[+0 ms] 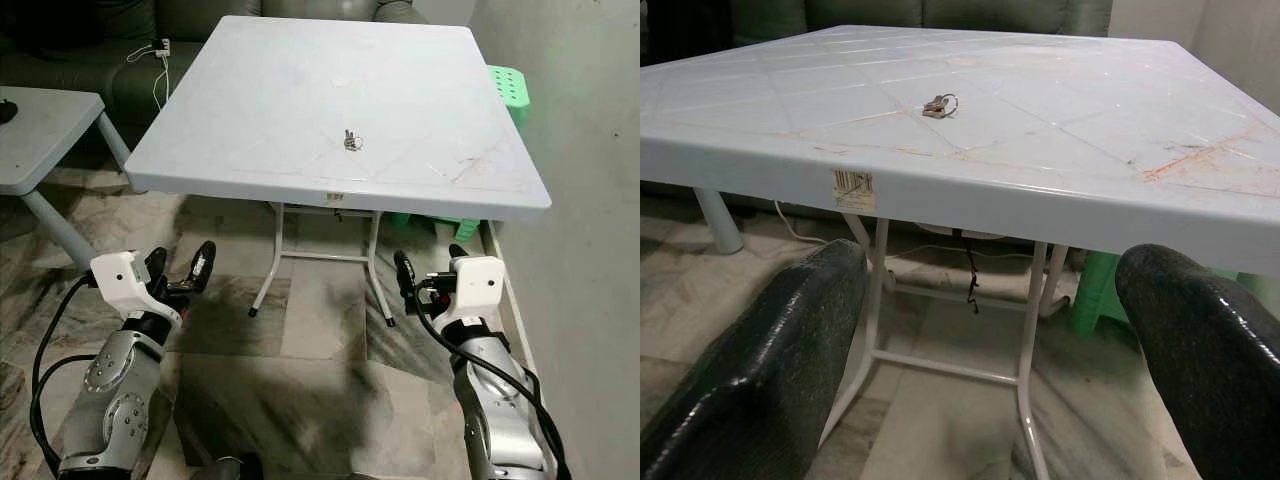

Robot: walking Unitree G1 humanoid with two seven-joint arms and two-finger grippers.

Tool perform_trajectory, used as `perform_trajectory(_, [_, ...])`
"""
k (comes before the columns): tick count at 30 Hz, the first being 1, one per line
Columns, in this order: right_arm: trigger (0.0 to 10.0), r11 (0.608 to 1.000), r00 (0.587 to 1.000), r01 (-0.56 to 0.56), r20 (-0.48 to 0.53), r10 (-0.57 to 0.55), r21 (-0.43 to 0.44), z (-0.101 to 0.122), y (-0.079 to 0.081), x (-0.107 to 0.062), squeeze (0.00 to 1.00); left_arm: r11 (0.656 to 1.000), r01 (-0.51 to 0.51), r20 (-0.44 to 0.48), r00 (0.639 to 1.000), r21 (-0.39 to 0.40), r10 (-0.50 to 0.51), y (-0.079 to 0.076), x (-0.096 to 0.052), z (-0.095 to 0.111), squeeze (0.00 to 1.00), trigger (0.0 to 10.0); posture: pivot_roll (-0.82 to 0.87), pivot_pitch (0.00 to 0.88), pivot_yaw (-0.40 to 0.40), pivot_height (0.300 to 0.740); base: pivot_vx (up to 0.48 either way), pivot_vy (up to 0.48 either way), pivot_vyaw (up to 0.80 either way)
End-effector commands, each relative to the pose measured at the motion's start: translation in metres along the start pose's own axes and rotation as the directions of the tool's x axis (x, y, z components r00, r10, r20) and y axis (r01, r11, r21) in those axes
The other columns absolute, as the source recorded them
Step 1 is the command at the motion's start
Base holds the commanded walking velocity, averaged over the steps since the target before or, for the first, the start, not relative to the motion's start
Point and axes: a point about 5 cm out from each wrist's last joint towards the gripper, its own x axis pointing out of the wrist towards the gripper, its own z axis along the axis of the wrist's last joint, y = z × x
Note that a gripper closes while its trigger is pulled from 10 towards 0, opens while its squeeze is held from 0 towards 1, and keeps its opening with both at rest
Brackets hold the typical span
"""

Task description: Hang keys on a hook

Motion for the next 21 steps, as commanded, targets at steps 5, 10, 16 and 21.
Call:
perform_trajectory(5, [10.0,1.000,1.000,0.020,0.009,-0.019,-0.017,0.0019,-0.0055,-0.0006,0.00,1.000,-0.008,-0.005,1.000,-0.014,0.008,0.0010,-0.0003,-0.0025,0.00,10.0,-0.01,0.122,-0.059,0.740,0.000,0.000,0.00])
perform_trajectory(10, [10.0,1.000,1.000,0.018,0.011,-0.017,-0.017,0.0026,-0.0055,0.0007,0.00,1.000,-0.014,-0.002,1.000,-0.015,0.014,0.0014,0.0000,-0.0022,0.00,10.0,-0.01,0.122,-0.059,0.740,0.000,0.000,0.00])
perform_trajectory(16, [10.0,1.000,1.000,0.018,0.014,-0.018,-0.015,0.0035,-0.0052,0.0004,0.00,0.999,-0.022,-0.002,1.000,-0.026,0.022,0.0017,-0.0004,-0.0019,0.00,10.0,-0.01,0.131,-0.060,0.740,0.000,0.000,0.00])
perform_trajectory(21, [10.0,1.000,0.999,0.024,0.036,-0.023,-0.009,0.0092,-0.0060,0.0021,0.00,1.000,-0.014,0.004,1.000,-0.011,0.014,0.0013,-0.0004,-0.0001,0.00,10.0,-0.01,0.133,-0.061,0.740,0.000,0.000,0.00])
